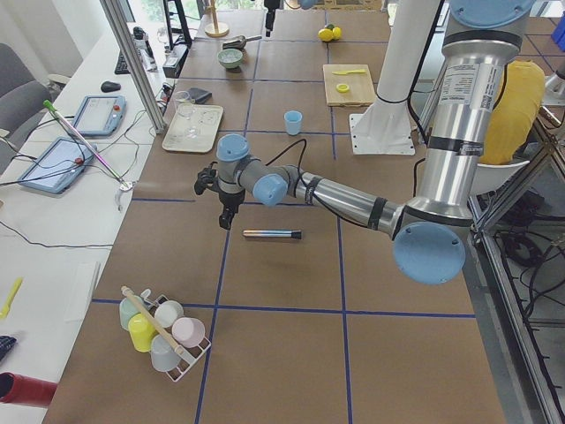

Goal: Squeeze lemon into cup

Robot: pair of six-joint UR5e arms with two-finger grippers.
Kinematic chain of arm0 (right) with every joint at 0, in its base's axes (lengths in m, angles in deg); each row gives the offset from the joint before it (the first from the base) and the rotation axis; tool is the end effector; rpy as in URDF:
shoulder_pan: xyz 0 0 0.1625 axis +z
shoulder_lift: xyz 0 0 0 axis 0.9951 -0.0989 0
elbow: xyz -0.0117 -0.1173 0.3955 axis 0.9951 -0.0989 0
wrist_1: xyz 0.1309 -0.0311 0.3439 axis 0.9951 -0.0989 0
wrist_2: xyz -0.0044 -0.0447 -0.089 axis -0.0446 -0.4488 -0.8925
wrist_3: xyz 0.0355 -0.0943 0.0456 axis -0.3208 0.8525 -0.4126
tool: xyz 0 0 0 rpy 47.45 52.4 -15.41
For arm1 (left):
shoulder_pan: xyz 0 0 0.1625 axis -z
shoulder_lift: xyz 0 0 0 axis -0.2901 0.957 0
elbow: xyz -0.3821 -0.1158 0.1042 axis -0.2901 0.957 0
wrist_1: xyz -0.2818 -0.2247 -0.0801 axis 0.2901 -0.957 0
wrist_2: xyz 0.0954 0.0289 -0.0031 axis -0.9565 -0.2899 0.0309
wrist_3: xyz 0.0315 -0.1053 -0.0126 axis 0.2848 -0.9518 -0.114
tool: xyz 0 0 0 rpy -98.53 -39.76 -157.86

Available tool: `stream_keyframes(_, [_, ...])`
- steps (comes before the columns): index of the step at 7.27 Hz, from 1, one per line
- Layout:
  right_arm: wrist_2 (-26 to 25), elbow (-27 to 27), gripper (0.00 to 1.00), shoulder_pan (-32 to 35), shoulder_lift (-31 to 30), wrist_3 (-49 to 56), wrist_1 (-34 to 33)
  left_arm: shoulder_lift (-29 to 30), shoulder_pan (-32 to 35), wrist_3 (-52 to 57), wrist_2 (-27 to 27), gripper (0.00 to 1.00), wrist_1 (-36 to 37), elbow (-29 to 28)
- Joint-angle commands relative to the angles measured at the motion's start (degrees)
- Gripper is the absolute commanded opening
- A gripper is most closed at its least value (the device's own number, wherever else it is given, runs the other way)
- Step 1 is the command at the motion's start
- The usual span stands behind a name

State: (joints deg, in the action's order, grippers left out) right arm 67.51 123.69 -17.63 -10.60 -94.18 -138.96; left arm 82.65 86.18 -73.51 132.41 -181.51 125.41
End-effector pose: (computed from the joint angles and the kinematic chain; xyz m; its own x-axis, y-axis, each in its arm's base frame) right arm -0.1377 -0.4635 0.4246 0.5740 0.0468 0.8175 -0.1326 0.9905 0.0363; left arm 0.1186 -0.5081 0.5097 0.7161 0.2337 -0.6577 -0.0384 0.9541 0.2971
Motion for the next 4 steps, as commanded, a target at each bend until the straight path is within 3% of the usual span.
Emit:
stream_keyframes(1, [3.85,-8.09,1.00,9.82,-1.34,21.69,-2.60,-1.73,12.46,15.85,5.17,0.73,0.90,-2.76])
stream_keyframes(2, [3.76,-11.61,1.00,13.86,-1.17,33.64,-7.93,-1.56,17.55,21.84,5.36,0.73,4.21,-4.95])
stream_keyframes(4, [2.97,-18.65,1.00,19.07,0.23,54.95,-16.66,0.02,24.25,29.97,9.11,0.73,18.25,-5.59])
